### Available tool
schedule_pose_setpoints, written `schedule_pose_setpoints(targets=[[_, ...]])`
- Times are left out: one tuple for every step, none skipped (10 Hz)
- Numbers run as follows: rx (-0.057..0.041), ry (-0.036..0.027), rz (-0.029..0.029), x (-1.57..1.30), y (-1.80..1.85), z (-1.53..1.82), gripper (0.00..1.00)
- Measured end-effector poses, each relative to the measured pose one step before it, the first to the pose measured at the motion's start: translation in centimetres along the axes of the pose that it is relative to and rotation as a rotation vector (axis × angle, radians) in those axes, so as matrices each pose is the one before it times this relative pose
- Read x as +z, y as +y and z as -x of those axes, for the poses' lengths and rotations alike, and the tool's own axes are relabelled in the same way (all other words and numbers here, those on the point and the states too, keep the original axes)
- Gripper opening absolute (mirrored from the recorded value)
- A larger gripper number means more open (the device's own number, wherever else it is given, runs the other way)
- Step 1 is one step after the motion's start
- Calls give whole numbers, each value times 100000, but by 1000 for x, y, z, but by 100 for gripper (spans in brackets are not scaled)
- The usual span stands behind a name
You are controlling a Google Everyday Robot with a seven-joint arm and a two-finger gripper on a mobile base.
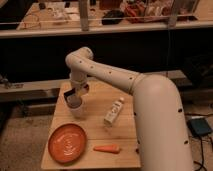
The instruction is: Place the eraser in the ceramic cup
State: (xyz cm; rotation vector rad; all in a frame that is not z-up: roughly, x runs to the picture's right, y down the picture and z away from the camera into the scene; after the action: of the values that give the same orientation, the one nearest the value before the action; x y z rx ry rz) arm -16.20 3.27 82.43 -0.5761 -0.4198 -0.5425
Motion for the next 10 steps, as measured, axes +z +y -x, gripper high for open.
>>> schedule_pose_setpoints(targets=[[-459, 830, -132, -23, 71, 163, 0], [-356, 1604, 298, -106, 207, 151, 0], [-526, 2234, 681, -189, 331, 248, 0], [-317, 1825, -140, -284, 177, 148, 0], [-306, 2168, -268, -456, 142, 79, 0], [-539, 2572, -302, -505, 91, 91, 0], [-711, 2050, 65, -368, 112, 145, 0], [-897, 1555, 106, -222, 48, 242, 0], [-405, 762, 296, -39, 159, 84, 0], [-87, -35, 398, 215, 221, -9, 0]])
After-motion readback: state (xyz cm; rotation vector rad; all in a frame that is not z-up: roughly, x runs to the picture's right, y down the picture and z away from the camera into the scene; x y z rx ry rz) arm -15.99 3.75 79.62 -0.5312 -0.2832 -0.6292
